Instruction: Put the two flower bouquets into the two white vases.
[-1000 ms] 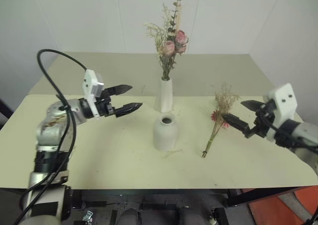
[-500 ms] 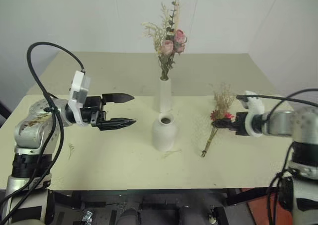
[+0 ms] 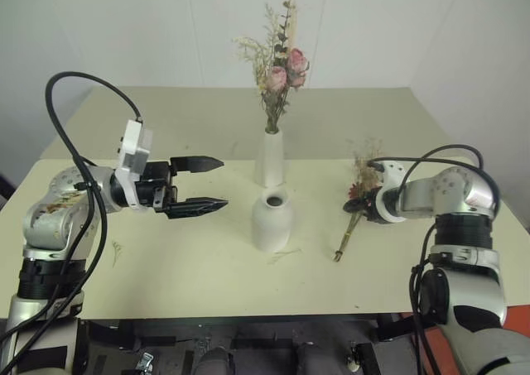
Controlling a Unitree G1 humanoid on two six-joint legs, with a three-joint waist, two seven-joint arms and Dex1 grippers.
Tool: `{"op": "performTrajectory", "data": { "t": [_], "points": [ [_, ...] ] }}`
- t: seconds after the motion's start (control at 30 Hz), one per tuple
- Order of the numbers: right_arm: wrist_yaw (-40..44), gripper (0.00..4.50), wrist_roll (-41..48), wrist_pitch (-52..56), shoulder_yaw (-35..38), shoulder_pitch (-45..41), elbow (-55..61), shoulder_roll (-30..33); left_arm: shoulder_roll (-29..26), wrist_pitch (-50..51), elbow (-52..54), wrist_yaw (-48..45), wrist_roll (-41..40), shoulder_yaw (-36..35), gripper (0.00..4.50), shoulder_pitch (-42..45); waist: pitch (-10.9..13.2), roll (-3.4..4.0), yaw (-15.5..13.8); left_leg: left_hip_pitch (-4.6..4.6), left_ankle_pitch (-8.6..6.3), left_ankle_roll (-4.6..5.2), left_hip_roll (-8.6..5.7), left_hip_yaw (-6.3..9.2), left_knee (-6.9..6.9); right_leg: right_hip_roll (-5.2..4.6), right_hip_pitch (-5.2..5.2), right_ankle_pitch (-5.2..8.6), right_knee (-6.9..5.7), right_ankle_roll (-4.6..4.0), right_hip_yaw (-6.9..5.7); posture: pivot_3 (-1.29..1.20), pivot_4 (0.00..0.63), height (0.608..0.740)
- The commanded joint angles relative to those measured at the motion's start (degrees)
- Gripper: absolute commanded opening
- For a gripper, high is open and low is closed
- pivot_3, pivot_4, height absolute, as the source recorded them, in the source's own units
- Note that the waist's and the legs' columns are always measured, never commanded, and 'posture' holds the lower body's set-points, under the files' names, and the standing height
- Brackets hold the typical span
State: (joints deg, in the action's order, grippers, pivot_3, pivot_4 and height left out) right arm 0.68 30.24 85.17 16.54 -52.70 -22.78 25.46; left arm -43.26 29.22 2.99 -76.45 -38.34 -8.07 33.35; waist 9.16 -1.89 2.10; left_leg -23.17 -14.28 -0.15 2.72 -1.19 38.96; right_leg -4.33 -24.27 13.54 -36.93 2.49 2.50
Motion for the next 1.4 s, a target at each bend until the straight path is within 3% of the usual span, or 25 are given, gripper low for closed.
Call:
{"op": "performTrajectory", "data": {
  "t": [0.03, 0.17, 0.2, 0.33, 0.6, 0.7, 0.77, 1.1, 1.4],
  "points": [
    [0.2, 1.53, -1.0, -2.4, 3.9, -0.9, 2.5, -0.1, -0.9, -0.3, 1.6, 0.3, -0.7, -1.0, 4.50, 0.3, 0.0, 0.00, 0.2, -0.01, 0.00, 0.00, 0.00, 0.00, 0.00, 0.00, -0.01, 0.00, 0.01, 0.00, 0.00, 0.00, 0.150, 0.740],
    [0.1, 0.10, -1.4, -2.3, 6.5, -0.7, 4.8, -0.2, -0.6, -0.7, 1.1, 0.4, -0.3, -0.4, 4.50, 1.0, 0.0, 0.01, 0.3, -0.02, 0.00, 0.00, 0.00, 0.00, -0.03, -0.01, -0.01, 0.00, 0.04, 0.00, -0.01, 0.00, 0.150, 0.740],
    [0.5, 0.04, -1.1, -1.9, 7.2, -0.6, 5.9, -0.1, -0.5, -0.8, 0.9, 0.3, -0.2, -0.2, 4.50, 1.2, 0.0, 0.01, 0.3, -0.02, 0.00, 0.00, 0.00, 0.00, -0.02, -0.01, -0.02, 0.00, 0.04, 0.00, -0.01, 0.00, 0.150, 0.740],
    [5.3, 0.04, 1.5, -3.3, 7.1, 1.9, 15.6, 1.8, -0.1, -1.3, -0.5, 0.1, 0.2, 0.6, 4.50, 2.5, 0.0, 0.02, 0.3, -0.02, 0.00, 0.00, 0.00, 0.01, -0.04, 0.00, -0.02, 0.00, 0.03, 0.00, -0.01, 0.00, 0.150, 0.740],
    [20.0, 0.04, 10.8, -27.3, 12.4, 11.8, 43.8, -0.7, 0.0, -1.2, -3.5, -2.5, 0.4, 2.3, 4.50, 5.2, 0.0, 0.04, 0.2, -0.03, 0.00, 0.00, 0.01, 0.05, -0.10, 0.01, -0.02, 0.01, 0.09, 0.02, -0.05, 0.00, 0.150, 0.740],
    [21.5, 0.04, 9.3, -33.9, 8.4, 13.6, 49.6, -0.9, -0.2, -0.8, -4.5, -3.4, 0.7, 3.2, 4.50, 6.1, 0.0, 0.05, 0.4, 0.01, 0.00, 0.00, 0.02, 0.04, -0.08, 0.02, -0.01, 0.00, 0.05, 0.02, -0.02, 0.00, 0.150, 0.740],
    [22.1, 0.04, 3.7, -40.7, 1.6, 14.7, 53.3, -0.3, -0.2, -0.4, -5.0, -3.7, 0.6, 3.4, 4.50, 6.8, 0.0, 0.05, 0.5, 0.06, 0.00, 0.00, 0.02, 0.02, -0.08, 0.03, 0.00, 0.00, 0.00, 0.01, 0.00, 0.00, 0.150, 0.740],
    [18.1, 0.04, 7.7, -46.2, -8.5, 10.1, 54.3, -13.5, -0.4, -1.1, -6.7, -4.9, 1.8, 4.2, 4.50, 8.4, 0.1, 0.08, 0.1, 0.01, 0.00, 0.00, 0.04, 0.05, -0.04, 0.05, -0.04, 0.01, -0.03, -0.02, -0.04, 0.00, 0.150, 0.740],
    [18.7, 0.04, 7.0, -48.7, -14.7, 12.0, 52.0, -17.8, -1.3, -0.3, -5.3, -4.6, 1.6, 3.0, 4.50, 7.3, 0.1, 0.10, 0.1, 0.00, 0.00, 0.00, 0.04, 0.06, -0.04, 0.04, -0.04, 0.02, -0.03, -0.02, -0.06, 0.00, 0.150, 0.740]
  ]
}}
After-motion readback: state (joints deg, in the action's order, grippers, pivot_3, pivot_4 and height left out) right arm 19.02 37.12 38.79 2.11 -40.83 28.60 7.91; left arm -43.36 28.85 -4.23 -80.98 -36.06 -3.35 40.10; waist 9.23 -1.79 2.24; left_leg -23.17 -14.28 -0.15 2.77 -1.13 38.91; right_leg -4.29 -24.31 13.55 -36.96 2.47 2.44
